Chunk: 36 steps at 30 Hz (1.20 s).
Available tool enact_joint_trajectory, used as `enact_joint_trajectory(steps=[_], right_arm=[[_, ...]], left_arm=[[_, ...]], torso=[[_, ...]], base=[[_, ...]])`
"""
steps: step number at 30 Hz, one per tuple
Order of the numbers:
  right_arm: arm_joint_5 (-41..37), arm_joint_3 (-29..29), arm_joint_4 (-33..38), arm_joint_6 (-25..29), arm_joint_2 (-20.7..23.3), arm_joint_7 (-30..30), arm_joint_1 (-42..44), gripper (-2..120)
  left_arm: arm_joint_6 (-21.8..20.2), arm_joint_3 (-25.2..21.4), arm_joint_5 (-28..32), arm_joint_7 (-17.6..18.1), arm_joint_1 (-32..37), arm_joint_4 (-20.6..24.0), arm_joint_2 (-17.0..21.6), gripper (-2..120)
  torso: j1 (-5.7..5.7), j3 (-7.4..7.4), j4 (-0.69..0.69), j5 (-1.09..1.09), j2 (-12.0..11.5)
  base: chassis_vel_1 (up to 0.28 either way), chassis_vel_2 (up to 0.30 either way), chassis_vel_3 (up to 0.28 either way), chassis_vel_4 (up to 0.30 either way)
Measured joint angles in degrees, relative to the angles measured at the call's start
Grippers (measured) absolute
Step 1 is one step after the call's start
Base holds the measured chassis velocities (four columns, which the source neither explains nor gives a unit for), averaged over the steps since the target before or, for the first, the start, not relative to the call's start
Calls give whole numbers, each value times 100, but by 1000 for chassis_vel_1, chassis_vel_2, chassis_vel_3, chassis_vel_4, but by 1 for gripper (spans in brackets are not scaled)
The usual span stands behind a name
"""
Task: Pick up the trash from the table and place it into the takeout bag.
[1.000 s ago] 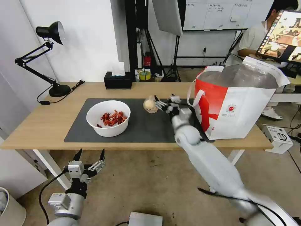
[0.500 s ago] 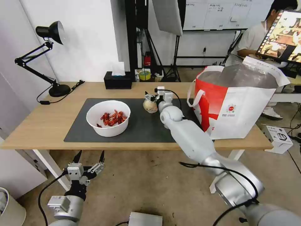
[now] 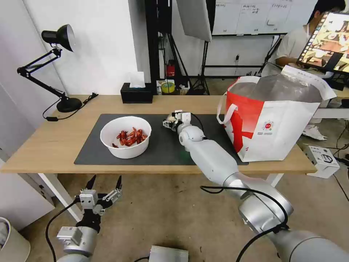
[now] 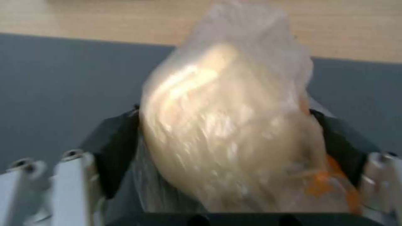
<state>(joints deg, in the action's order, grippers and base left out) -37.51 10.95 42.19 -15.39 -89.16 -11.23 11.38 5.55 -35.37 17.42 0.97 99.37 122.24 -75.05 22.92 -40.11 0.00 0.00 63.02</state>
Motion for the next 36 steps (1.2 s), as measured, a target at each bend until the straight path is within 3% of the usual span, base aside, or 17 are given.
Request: enact_joint_trajectory(steps=[6, 9, 12, 20, 28, 36], right_arm=[[16, -1, 87, 6, 46, -38, 71, 63], [15, 0, 224, 95, 100, -51, 158, 46], [9, 10, 331, 137, 134, -105, 216, 39], [-47, 142, 1308, 525, 558, -250, 616, 12], [-287, 303, 2995, 937, 1704, -372, 1224, 6], [-217, 67, 4682, 1291, 3097, 150, 2144, 6]], left_arm=[[48, -9, 5, 0, -16, -48, -24, 100], [66, -10, 9, -2, -28, -76, -34, 100], [69, -6, 11, -4, -36, -85, -36, 100], [72, 23, 71, -7, -54, -99, -45, 100], [79, 3, 72, -12, -14, -71, -46, 100], [82, 66, 8, -17, 16, -48, -35, 100]], torso=[[0, 1, 0, 0, 0], [0, 0, 0, 0, 0], [0, 0, 0, 0, 0], [0, 0, 1, 1, 0], [0, 0, -1, 3, 0], [0, 1, -1, 3, 1]], base=[[0, 0, 0, 0], [0, 0, 0, 0], [0, 0, 0, 0], [0, 0, 0, 0], [0, 0, 0, 0], [0, 0, 0, 0]])
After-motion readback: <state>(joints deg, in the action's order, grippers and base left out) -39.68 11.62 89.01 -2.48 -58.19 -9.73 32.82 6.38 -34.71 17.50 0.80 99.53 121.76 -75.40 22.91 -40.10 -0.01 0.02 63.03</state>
